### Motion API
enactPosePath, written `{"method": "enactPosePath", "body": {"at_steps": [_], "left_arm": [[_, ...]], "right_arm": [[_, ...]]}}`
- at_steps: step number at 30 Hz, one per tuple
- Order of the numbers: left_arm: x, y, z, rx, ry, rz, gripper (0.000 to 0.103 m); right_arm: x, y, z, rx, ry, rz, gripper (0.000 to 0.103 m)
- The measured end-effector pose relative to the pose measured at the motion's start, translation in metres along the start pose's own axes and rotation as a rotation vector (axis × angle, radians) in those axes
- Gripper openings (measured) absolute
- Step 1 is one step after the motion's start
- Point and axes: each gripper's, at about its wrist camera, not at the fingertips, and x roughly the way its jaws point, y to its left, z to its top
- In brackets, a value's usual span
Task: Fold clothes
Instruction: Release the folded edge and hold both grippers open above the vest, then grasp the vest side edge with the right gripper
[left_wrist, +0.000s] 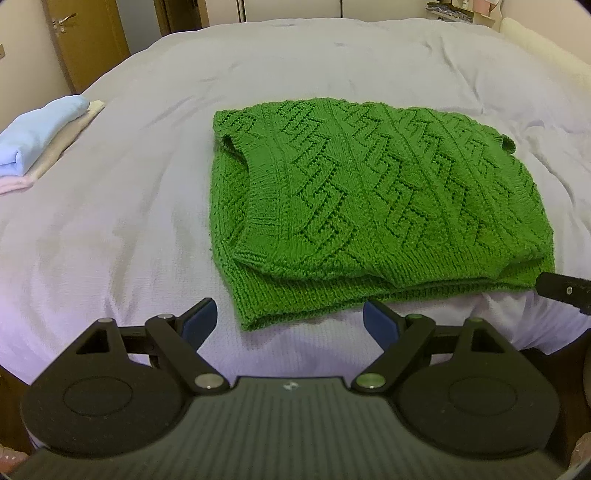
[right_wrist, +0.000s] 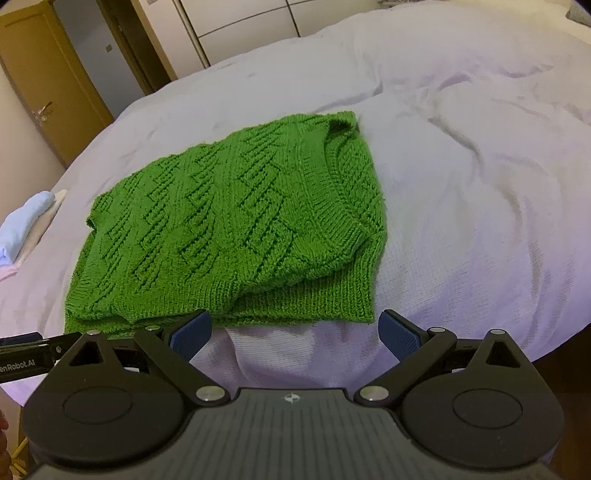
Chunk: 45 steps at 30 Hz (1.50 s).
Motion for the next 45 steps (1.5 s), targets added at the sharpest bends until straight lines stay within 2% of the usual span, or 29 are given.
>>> {"method": "enactPosePath", "body": {"at_steps": [7,12,17,21,23,25,26,27,28,31,34,36,39,45], "left_arm": [[0.005,0.006,0.01,0.012,-0.014,-0.027,0.084],[0.009,0.014,0.02,0.016,-0.032,-0.068,0.084],[0.019,0.018,0.028,0.024,-0.047,-0.108,0.084],[0.03,0.019,0.036,0.035,-0.06,-0.142,0.082],[0.036,0.02,0.039,0.035,-0.068,-0.167,0.076],[0.041,0.022,0.043,0.032,-0.073,-0.193,0.062],[0.044,0.023,0.045,0.03,-0.074,-0.205,0.048],[0.046,0.025,0.046,0.025,-0.077,-0.219,0.039],[0.048,0.027,0.047,0.019,-0.079,-0.233,0.037],[0.055,0.029,0.048,0.012,-0.083,-0.251,0.037],[0.062,0.03,0.046,0.003,-0.074,-0.246,0.038],[0.064,0.031,0.045,-0.003,-0.075,-0.247,0.042],[0.061,0.033,0.044,-0.003,-0.082,-0.251,0.043],[0.055,0.043,0.041,-0.014,-0.099,-0.265,0.044]], "right_arm": [[0.005,-0.016,0.005,0.048,-0.018,0.015,0.099],[0.002,-0.054,0.013,0.208,-0.098,0.111,0.097],[0.021,-0.108,0.007,0.485,-0.132,0.277,0.079],[0.042,-0.129,0.0,0.599,-0.138,0.351,0.071],[0.05,-0.131,0.001,0.605,-0.141,0.364,0.069],[0.056,-0.131,0.004,0.602,-0.144,0.378,0.066],[0.059,-0.13,0.005,0.597,-0.147,0.391,0.059],[0.06,-0.129,0.006,0.589,-0.151,0.411,0.05],[0.062,-0.127,0.007,0.586,-0.152,0.429,0.048],[0.068,-0.122,0.006,0.58,-0.146,0.461,0.047],[0.08,-0.123,0.002,0.603,-0.107,0.461,0.04],[0.083,-0.127,-0.002,0.65,-0.112,0.475,0.039],[0.083,-0.123,0.002,0.652,-0.115,0.472,0.041],[0.07,-0.112,0.003,0.633,-0.221,0.478,0.026]]}}
